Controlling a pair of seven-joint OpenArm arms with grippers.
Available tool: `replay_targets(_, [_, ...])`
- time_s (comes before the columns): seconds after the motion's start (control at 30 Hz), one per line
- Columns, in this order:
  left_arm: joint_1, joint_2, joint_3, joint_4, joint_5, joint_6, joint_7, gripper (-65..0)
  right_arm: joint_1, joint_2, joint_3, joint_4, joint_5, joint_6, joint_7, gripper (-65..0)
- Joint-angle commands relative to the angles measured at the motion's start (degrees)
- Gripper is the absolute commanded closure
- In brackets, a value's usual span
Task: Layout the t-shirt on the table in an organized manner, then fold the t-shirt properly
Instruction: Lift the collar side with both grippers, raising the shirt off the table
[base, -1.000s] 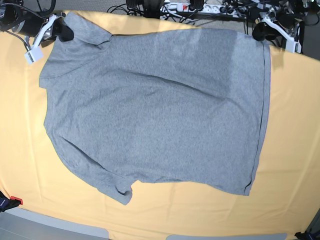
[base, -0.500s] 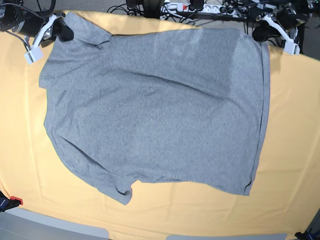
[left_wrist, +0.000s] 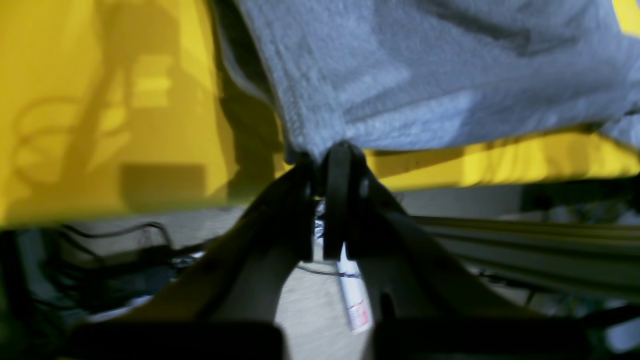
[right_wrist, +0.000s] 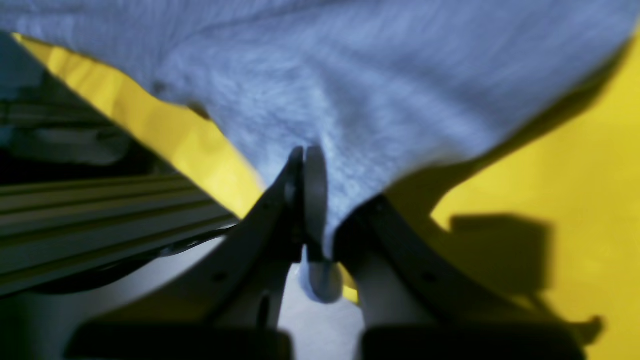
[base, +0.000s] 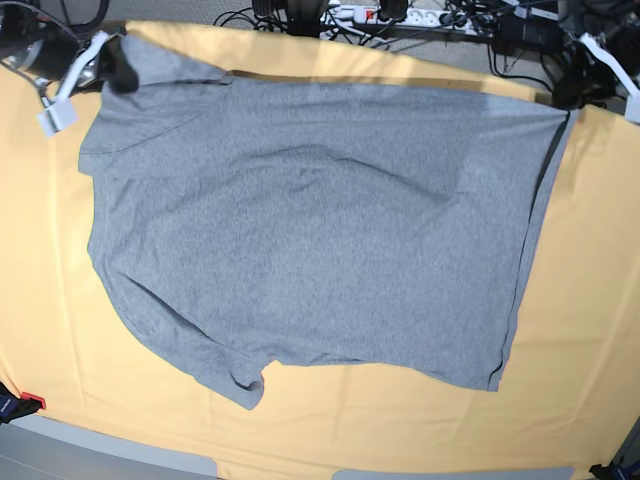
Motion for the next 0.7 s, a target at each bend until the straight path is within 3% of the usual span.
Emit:
replay_targets(0.0, [0.3,-2.1,-0.7,0.9,-1.1,-0.4,-1.0,0.0,-0.4,0.8,1.7,1.9,1.0,0.1,0.7,0.0])
replay_targets(0.17, [0.3,-7.5,-0.7,0.9,-1.1,-0.4,-1.0,0.0,-4.4,0.8,5.3,6.7,1.2,0.1,0.7,0.0])
replay_targets(0.43, [0.3,-15.9,-0.6,0.9,-2.5,-0.4,-0.6,0.0,-14.6,0.8,5.3,14.4,1.2,0.1,0.7,0.0])
replay_targets(0.67, [0.7,-20.4,-0.6,0.9,-10.4,-0.4,6.3,0.0,-22.4,0.8,5.3,16.0,1.2,0.1,0.7,0.0])
